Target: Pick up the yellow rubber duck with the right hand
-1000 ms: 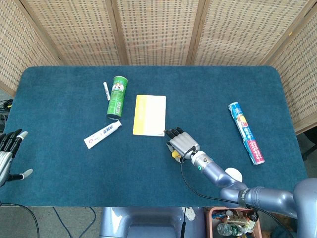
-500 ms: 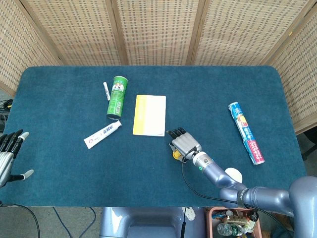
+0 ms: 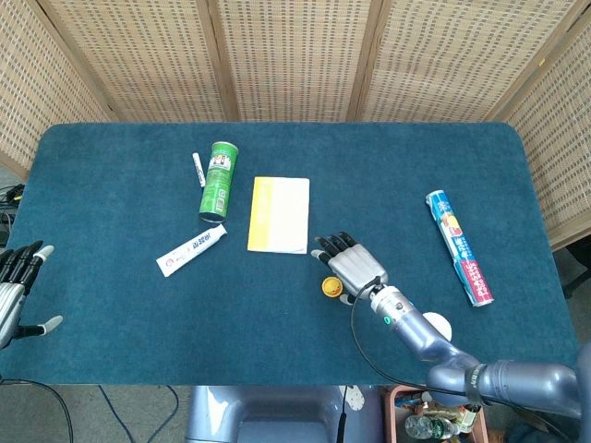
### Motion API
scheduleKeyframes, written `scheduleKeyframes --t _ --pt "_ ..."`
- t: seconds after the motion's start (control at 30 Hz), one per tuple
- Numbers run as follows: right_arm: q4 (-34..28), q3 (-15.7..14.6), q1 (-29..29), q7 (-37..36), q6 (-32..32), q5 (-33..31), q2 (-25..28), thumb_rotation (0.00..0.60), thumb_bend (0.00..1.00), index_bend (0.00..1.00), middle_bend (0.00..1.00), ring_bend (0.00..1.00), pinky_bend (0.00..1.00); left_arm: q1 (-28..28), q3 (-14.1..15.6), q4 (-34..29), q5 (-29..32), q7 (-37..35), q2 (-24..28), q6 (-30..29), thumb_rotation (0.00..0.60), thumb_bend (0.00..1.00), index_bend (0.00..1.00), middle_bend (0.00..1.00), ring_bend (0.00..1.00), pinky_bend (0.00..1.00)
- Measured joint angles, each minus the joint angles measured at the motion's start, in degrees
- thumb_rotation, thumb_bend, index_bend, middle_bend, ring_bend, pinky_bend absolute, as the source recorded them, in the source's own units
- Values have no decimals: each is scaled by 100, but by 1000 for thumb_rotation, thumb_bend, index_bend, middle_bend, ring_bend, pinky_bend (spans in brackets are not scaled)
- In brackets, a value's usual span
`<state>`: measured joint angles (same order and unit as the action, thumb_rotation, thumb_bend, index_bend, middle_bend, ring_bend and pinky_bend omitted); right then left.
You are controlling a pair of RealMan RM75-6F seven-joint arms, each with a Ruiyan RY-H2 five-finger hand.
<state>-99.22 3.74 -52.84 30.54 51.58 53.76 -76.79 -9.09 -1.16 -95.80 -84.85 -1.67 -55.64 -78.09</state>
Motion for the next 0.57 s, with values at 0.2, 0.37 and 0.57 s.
scheduleKeyframes --t 0.2,0.37,0.57 --pt "-177 -296 851 -340 1325 1087 521 600 0 0 0 0 0 22 14 66 -82 33 -83 -83 600 0 0 0 0 0" --pt "220 -558 1852 -1264 2686 1964 693 600 0 0 0 0 0 61 80 79 -265 26 -96 -181 600 0 0 0 0 0" --pt "1335 -712 2860 -2464 3493 2365 641 600 0 0 0 0 0 163 178 110 -517 -33 -101 -410 600 0 0 0 0 0"
